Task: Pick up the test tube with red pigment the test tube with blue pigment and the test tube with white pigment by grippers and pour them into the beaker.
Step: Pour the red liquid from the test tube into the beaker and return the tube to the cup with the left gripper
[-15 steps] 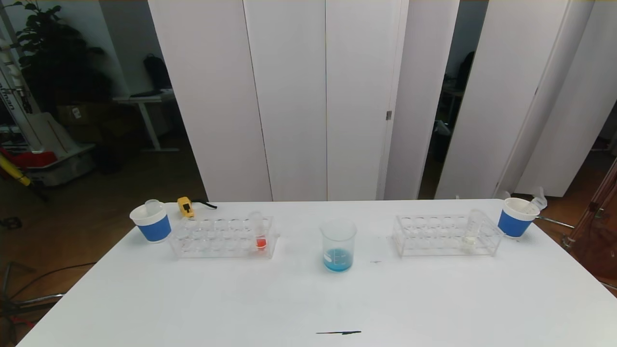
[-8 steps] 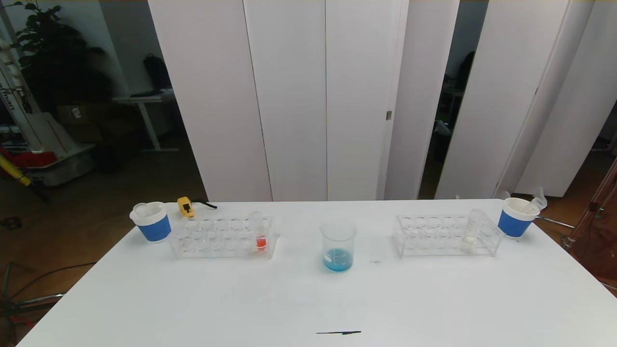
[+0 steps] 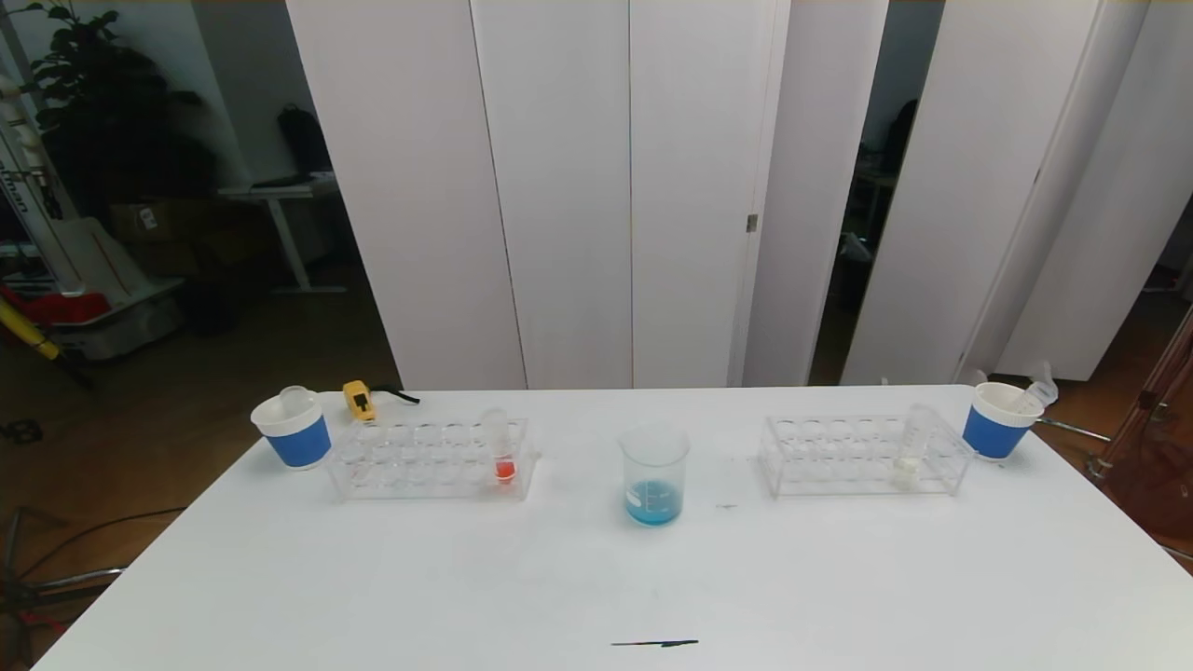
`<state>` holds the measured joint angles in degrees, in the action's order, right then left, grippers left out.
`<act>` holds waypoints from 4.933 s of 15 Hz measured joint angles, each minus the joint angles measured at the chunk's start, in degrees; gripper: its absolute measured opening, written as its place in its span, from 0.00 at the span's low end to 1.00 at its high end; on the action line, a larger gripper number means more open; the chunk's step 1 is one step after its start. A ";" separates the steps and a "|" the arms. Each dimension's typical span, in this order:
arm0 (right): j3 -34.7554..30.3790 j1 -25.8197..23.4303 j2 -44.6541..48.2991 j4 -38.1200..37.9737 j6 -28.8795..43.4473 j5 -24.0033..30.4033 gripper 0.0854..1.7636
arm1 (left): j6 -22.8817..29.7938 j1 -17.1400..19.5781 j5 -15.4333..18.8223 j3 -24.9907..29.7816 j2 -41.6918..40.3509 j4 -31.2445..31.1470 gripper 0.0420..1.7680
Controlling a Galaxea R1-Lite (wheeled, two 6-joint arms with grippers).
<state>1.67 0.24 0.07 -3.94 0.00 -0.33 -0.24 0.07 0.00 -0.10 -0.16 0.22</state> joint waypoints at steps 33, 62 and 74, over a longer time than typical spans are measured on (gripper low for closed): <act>0.00 0.00 0.00 0.00 0.00 0.00 0.99 | 0.24 -0.40 -0.77 -33.46 21.93 -4.12 0.99; 0.00 0.00 0.00 -0.02 0.00 -0.02 0.99 | 5.97 -18.92 -3.77 -21.98 92.11 58.99 0.99; 0.00 0.00 0.00 0.00 0.00 -0.02 0.99 | 8.48 -22.31 -6.36 -26.25 106.33 65.44 0.99</act>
<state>1.67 0.24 0.07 -3.94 0.00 -0.35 8.24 -22.24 -6.36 -26.34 106.17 65.66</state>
